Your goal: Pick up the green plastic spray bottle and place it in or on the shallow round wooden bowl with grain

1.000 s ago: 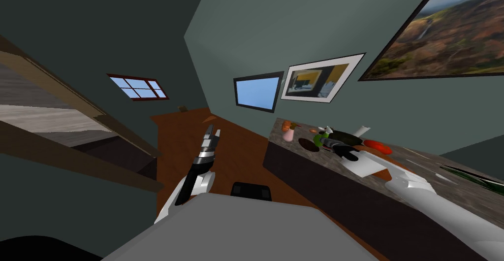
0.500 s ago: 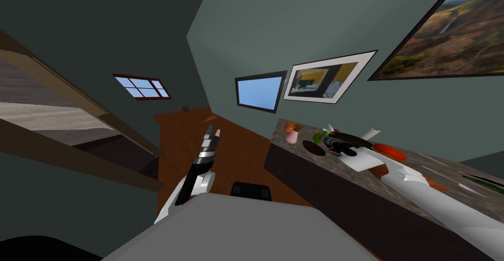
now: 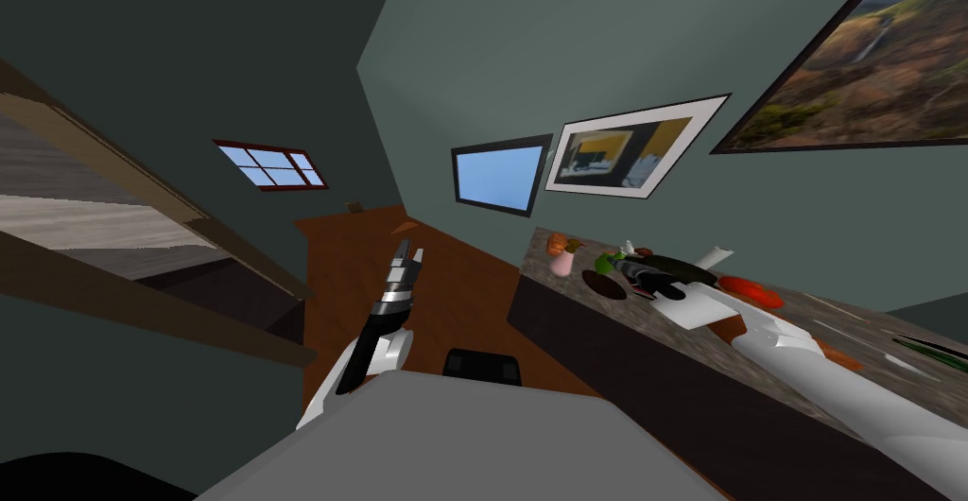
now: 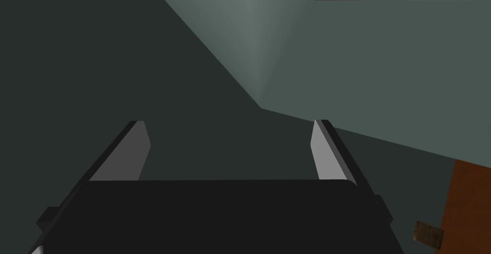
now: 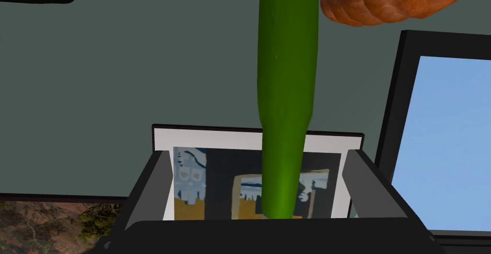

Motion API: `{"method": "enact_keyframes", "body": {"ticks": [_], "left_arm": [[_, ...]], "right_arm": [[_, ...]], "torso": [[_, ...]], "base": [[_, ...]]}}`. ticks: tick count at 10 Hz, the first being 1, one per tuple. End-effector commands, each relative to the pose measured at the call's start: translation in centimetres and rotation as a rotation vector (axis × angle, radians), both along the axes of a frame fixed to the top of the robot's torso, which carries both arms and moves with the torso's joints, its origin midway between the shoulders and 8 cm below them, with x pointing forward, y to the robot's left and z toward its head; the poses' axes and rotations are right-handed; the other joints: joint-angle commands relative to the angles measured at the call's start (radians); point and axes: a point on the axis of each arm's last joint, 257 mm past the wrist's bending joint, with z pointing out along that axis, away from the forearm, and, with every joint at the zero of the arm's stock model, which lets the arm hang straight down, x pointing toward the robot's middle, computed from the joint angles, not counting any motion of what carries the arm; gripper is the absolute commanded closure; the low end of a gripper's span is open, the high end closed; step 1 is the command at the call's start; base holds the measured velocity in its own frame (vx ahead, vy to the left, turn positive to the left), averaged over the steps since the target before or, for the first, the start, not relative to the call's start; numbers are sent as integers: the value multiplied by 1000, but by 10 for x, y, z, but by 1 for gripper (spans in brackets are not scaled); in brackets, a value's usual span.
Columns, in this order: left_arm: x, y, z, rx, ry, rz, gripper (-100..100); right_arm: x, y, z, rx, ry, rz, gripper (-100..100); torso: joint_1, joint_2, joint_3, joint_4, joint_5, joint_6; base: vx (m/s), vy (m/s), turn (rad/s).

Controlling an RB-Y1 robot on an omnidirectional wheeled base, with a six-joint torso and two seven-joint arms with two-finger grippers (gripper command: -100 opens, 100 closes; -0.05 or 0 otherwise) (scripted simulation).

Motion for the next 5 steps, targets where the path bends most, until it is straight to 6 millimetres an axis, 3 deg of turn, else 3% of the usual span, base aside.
{"method": "enact_keyframes", "body": {"ticks": [1, 2, 5], "left_arm": [[0, 0, 0, 0, 0, 0, 0], [0, 0, 0, 0, 0, 0, 0], [0, 0, 0, 0, 0, 0, 0]], "right_arm": [[0, 0, 0, 0, 0, 0, 0], [1, 0, 15, -4, -3, -2, -100], [3, 1, 37, -11, -5, -2, -100]], "torso": [[0, 0, 0, 0, 0, 0], [0, 0, 0, 0, 0, 0], [0, 0, 0, 0, 0, 0]], "base": [[0, 0, 0], [0, 0, 0], [-1, 0, 5]]}}
